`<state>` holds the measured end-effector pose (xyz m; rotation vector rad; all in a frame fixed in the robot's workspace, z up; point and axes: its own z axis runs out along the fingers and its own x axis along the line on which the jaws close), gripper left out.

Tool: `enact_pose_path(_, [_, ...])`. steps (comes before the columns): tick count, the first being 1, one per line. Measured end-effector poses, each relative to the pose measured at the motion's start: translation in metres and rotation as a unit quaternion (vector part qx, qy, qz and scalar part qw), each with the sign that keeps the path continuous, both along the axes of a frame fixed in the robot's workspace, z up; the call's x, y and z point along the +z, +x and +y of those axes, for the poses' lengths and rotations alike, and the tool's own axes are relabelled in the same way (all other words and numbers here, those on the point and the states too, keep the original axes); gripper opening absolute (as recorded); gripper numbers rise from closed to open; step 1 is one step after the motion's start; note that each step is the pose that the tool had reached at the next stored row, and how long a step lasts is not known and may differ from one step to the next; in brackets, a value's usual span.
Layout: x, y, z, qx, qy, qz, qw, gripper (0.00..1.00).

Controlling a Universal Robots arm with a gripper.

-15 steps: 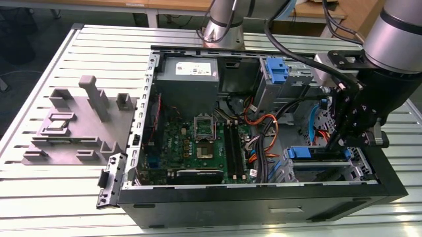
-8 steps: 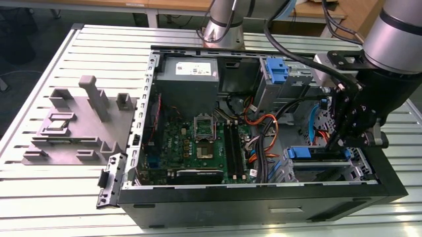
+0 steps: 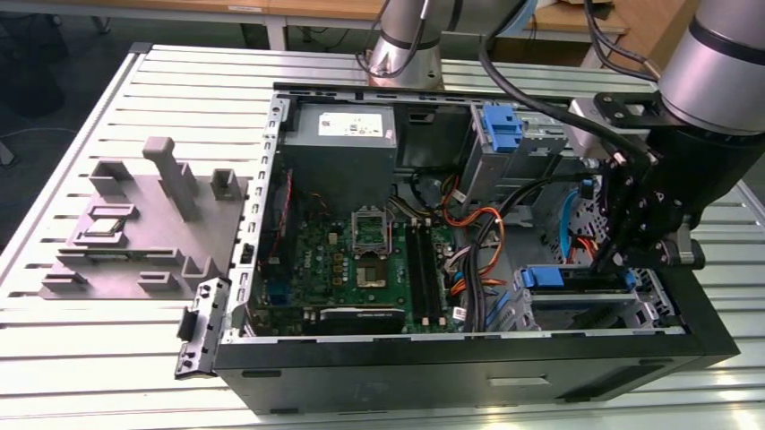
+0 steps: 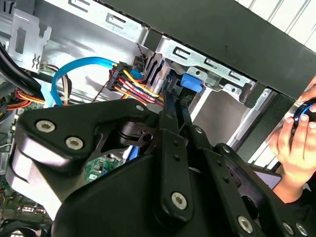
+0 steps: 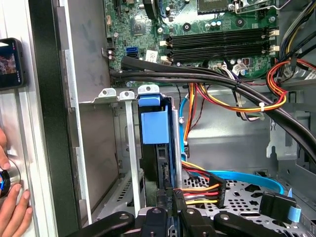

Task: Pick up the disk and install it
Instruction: 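Insert the first disk wire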

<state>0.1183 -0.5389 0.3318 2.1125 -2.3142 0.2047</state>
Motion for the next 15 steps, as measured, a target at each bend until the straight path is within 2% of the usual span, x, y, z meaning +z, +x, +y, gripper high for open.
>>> enact_pose_path(10, [0.0016,0.0,-0.0004,-0.001,0.0016,0.0,1.0,0.17])
enact_pose_path(13, [0.0017,0.0,-0.0017,-0.002,0.0091,0.0002,1.0,0.17])
enact_pose_path(15, [0.0017,0.0,-0.0033,-0.003,0.016,0.0003,0.9999,0.17])
